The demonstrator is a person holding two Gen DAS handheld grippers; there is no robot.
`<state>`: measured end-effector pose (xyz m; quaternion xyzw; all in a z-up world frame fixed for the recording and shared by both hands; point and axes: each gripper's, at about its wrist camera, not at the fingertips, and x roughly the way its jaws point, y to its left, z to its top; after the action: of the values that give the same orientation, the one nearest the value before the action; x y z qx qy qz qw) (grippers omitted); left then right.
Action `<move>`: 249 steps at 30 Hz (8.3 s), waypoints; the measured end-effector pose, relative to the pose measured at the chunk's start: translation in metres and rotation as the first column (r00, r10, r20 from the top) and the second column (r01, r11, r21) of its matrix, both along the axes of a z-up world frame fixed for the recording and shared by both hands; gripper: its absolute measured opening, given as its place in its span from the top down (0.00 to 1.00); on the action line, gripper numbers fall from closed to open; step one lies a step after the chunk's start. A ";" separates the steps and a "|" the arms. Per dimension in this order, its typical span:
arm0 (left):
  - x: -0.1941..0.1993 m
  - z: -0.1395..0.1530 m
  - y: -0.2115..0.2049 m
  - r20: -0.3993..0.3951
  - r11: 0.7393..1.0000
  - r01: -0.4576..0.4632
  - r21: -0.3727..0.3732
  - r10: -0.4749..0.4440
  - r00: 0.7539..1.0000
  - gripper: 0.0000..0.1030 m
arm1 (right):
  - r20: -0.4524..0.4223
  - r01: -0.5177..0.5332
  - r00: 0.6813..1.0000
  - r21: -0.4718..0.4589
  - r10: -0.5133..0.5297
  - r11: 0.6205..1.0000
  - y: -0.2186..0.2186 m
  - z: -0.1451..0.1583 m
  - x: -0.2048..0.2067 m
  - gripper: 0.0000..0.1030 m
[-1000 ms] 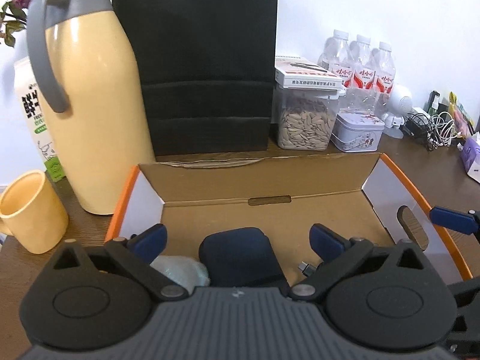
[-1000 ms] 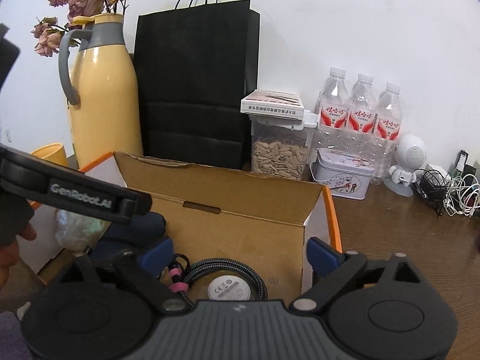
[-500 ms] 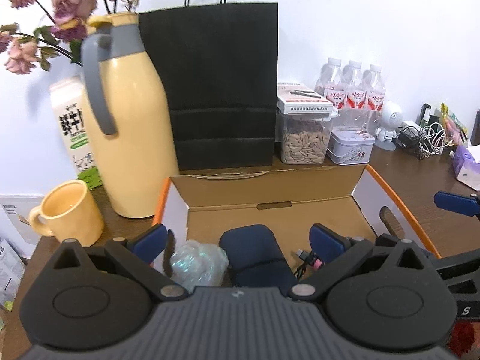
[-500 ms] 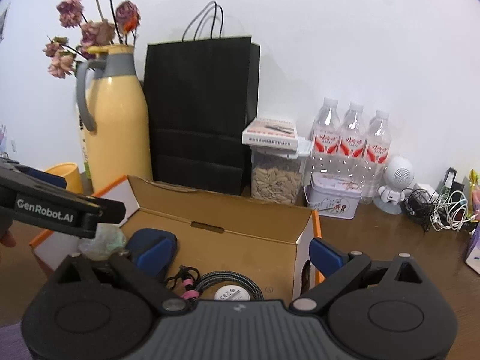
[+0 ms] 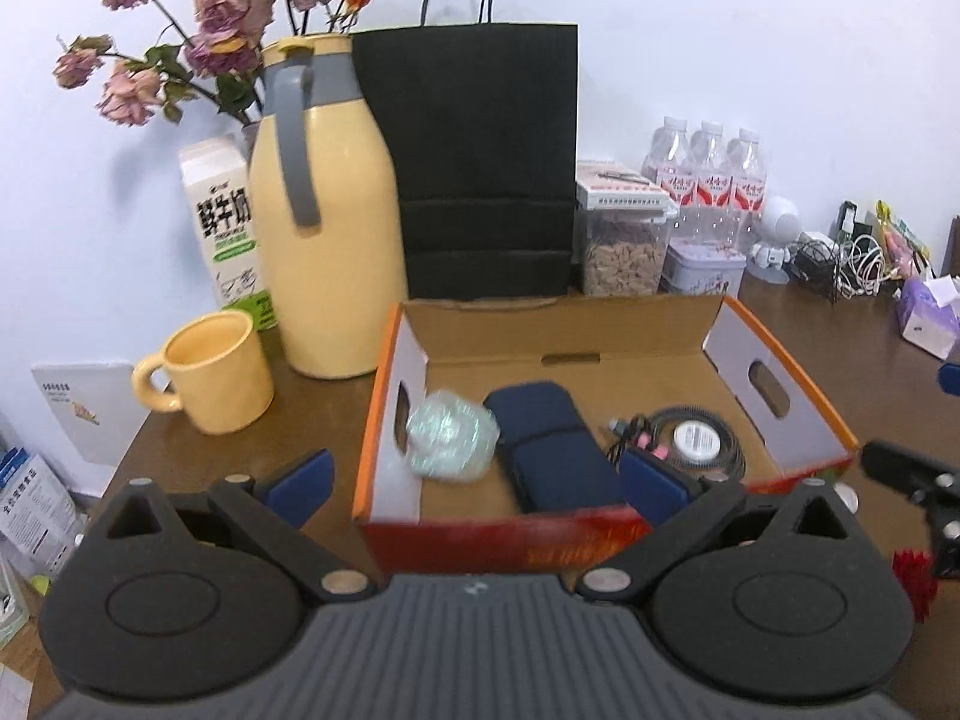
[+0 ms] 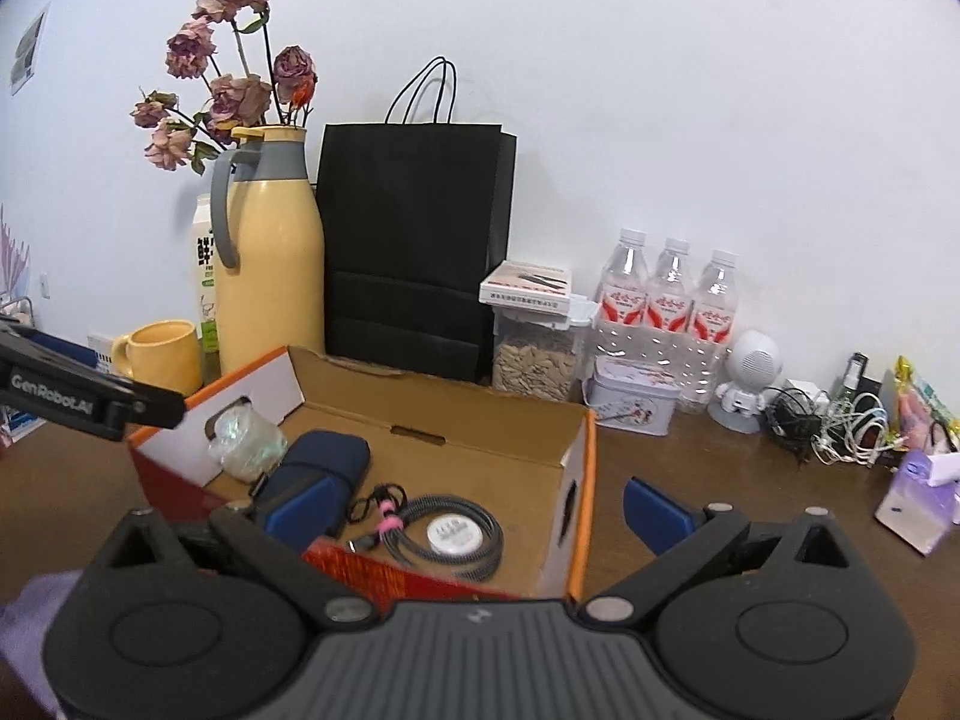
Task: Organize objects
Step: 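Move the left gripper to the purple cloth bag while the right approaches the red rose, then grasp the purple cloth bag with the left gripper while the right grasps the red rose, then carry the purple bag and red rose into the box and release both, then grasp the yellow-white plush toy with the right gripper while the left approaches the white container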
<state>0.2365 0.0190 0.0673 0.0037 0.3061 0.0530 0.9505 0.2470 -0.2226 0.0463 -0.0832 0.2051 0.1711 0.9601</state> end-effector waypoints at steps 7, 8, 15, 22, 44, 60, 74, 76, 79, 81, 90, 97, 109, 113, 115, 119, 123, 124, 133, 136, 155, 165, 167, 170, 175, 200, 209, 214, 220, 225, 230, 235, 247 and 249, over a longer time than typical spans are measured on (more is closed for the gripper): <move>-0.032 -0.017 0.008 -0.034 1.000 -0.026 0.010 0.027 0.999 0.00 | -0.033 0.022 0.999 -0.032 -0.023 0.999 -0.032 -0.014 -0.029 0.00; -0.037 -0.021 0.009 -0.040 0.999 -0.030 0.011 0.031 0.999 0.00 | -0.040 0.026 0.999 -0.038 -0.028 0.999 -0.037 -0.017 -0.033 0.00; -0.066 -0.040 0.015 -0.073 1.000 -0.030 0.002 0.030 0.997 0.00 | -0.124 0.057 0.990 -0.070 -0.065 0.996 -0.071 -0.049 -0.046 0.00; -0.077 -0.050 0.014 -0.122 1.000 -0.019 -0.021 0.016 0.992 0.00 | -0.207 0.079 0.974 -0.070 -0.092 0.994 -0.087 -0.076 -0.044 0.00; -0.080 -0.064 0.007 -0.174 0.997 -0.031 -0.065 0.019 0.984 0.00 | -0.200 0.053 0.978 -0.036 -0.059 0.998 -0.081 -0.102 -0.040 0.53; -0.044 -0.064 -0.006 -0.302 0.994 0.024 -0.104 -0.054 0.952 0.00 | -0.077 0.058 0.995 0.018 -0.056 0.998 -0.070 -0.093 -0.066 0.53; 0.000 -0.082 -0.010 -0.458 0.989 -0.032 -0.141 -0.037 0.888 0.00 | -0.074 0.059 0.996 0.075 -0.054 0.995 -0.079 -0.093 -0.068 0.53; 0.002 -0.084 -0.011 -0.467 0.990 -0.040 -0.139 -0.029 0.884 0.00 | -0.075 0.058 0.996 0.081 -0.052 0.995 -0.080 -0.093 -0.068 0.53; 0.003 -0.086 -0.012 -0.472 0.990 -0.049 -0.134 -0.020 0.881 0.00 | -0.073 0.056 0.996 0.086 -0.050 0.995 -0.080 -0.093 -0.068 0.52; 0.004 -0.087 -0.012 -0.472 0.989 -0.055 -0.134 -0.015 0.881 0.00 | -0.072 0.055 0.996 0.087 -0.049 0.995 -0.080 -0.093 -0.068 0.52; -0.001 -0.087 -0.009 -0.453 0.983 -0.067 -0.170 -0.018 0.891 0.21 | -0.073 0.056 0.996 0.089 -0.050 0.994 -0.081 -0.094 -0.068 0.52; -0.009 -0.079 -0.004 -0.410 0.979 -0.065 -0.193 -0.021 0.912 0.53 | -0.079 0.065 0.995 0.091 -0.058 0.994 -0.081 -0.095 -0.068 0.52; -0.035 -0.062 0.006 -0.288 0.983 -0.023 -0.181 -0.031 0.957 0.66 | -0.069 0.093 0.994 0.062 -0.089 0.994 -0.077 -0.096 -0.070 0.52; -0.041 -0.056 0.008 -0.254 0.983 -0.007 -0.183 -0.040 0.966 0.66 | -0.061 0.081 0.995 0.049 -0.078 0.995 -0.071 -0.094 -0.073 0.52; -0.044 -0.053 0.009 -0.238 0.982 0.005 -0.187 -0.050 0.970 0.66 | -0.049 0.073 0.996 0.056 -0.070 0.996 -0.067 -0.090 -0.075 0.52; -0.047 -0.046 0.006 -0.202 0.984 0.033 -0.176 -0.069 0.977 0.66 | -0.026 0.055 0.998 0.060 -0.053 0.997 -0.059 -0.080 -0.076 0.52; -0.048 -0.038 0.003 -0.154 0.982 0.065 -0.179 -0.093 0.984 0.66 | 0.000 0.033 0.999 0.058 -0.033 0.998 -0.047 -0.069 -0.073 0.52; -0.047 -0.036 0.002 -0.142 0.981 0.074 -0.178 -0.100 0.985 0.66 | 0.008 0.024 1.000 0.058 -0.025 0.998 -0.044 -0.066 -0.072 0.52; -0.031 -0.019 -0.010 -0.039 0.968 0.133 -0.213 -0.144 0.989 0.66 | 0.078 -0.039 0.996 0.066 0.034 0.997 -0.008 -0.035 -0.050 0.52; -0.019 -0.015 -0.012 -0.008 0.964 0.141 -0.223 -0.147 0.989 0.66 | 0.089 -0.048 0.995 0.066 0.042 0.997 0.005 -0.027 -0.037 0.52; 0.076 -0.022 -0.009 0.101 0.988 0.077 -0.134 -0.063 0.993 0.66 | 0.005 -0.042 0.999 0.089 0.042 0.995 0.053 -0.028 0.084 0.52; 0.095 -0.045 -0.017 0.069 0.996 0.084 -0.036 -0.081 0.994 0.66 | -0.083 -0.047 0.995 0.108 0.056 0.993 0.057 -0.055 0.114 0.52; 0.095 -0.047 -0.017 0.064 0.996 0.084 -0.032 -0.082 0.995 0.66 | -0.091 -0.046 0.994 0.105 0.055 0.993 0.056 -0.057 0.114 0.52; 0.093 -0.046 -0.017 0.067 0.996 0.085 -0.029 -0.083 0.994 0.59 | -0.095 -0.046 0.994 0.100 0.055 0.994 0.056 -0.057 0.112 0.50; 0.092 -0.042 -0.014 0.100 1.000 0.022 -0.007 -0.021 0.995 0.10 | -0.096 -0.043 0.994 0.093 0.051 0.995 0.055 -0.056 0.109 0.34; 0.057 -0.012 -0.001 0.195 0.997 0.015 -0.082 0.001 0.981 0.00 | -0.015 0.007 1.000 0.114 -0.006 0.993 0.037 -0.028 0.089 0.01; 0.017 -0.002 0.001 0.206 0.997 0.027 -0.077 -0.011 0.978 0.00 | 0.033 0.004 0.999 0.107 -0.007 0.994 0.030 -0.014 0.055 0.01; -0.010 -0.002 0.003 0.195 0.997 0.038 -0.068 -0.024 0.981 0.00 | 0.041 -0.001 0.999 0.092 -0.003 0.996 0.026 -0.012 0.027 0.00; -0.042 -0.008 0.008 0.166 0.997 0.032 -0.064 -0.021 0.986 0.00 | 0.029 -0.003 1.000 0.091 0.001 0.996 0.018 -0.017 -0.008 0.00; -0.067 -0.019 0.013 0.130 0.998 0.017 -0.063 -0.009 0.992 0.00 | -0.012 -0.008 1.000 0.080 0.009 0.997 0.015 -0.030 -0.032 0.00; -0.089 -0.030 0.017 0.095 0.998 0.004 -0.067 0.003 0.996 0.00 | -0.052 -0.016 0.998 0.071 0.020 0.997 0.016 -0.043 -0.053 0.00; -0.109 -0.038 0.022 0.079 0.997 -0.006 -0.076 0.012 0.997 0.00 | -0.090 -0.032 0.995 0.058 0.037 0.998 0.024 -0.057 -0.072 0.01; -0.134 -0.053 0.040 0.055 0.991 -0.028 -0.134 0.036 0.998 0.00 | -0.218 0.028 0.976 0.110 -0.004 0.994 0.045 -0.086 -0.080 0.31; -0.135 -0.055 0.041 0.052 0.989 -0.024 -0.143 0.032 0.998 0.00 | -0.229 0.045 0.973 0.124 -0.016 0.991 0.045 -0.087 -0.079 0.35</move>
<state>0.1012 0.0599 0.0122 -0.0698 0.2832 0.0445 0.9555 0.1676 -0.1774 -0.0408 0.0021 0.3033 0.1775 0.9362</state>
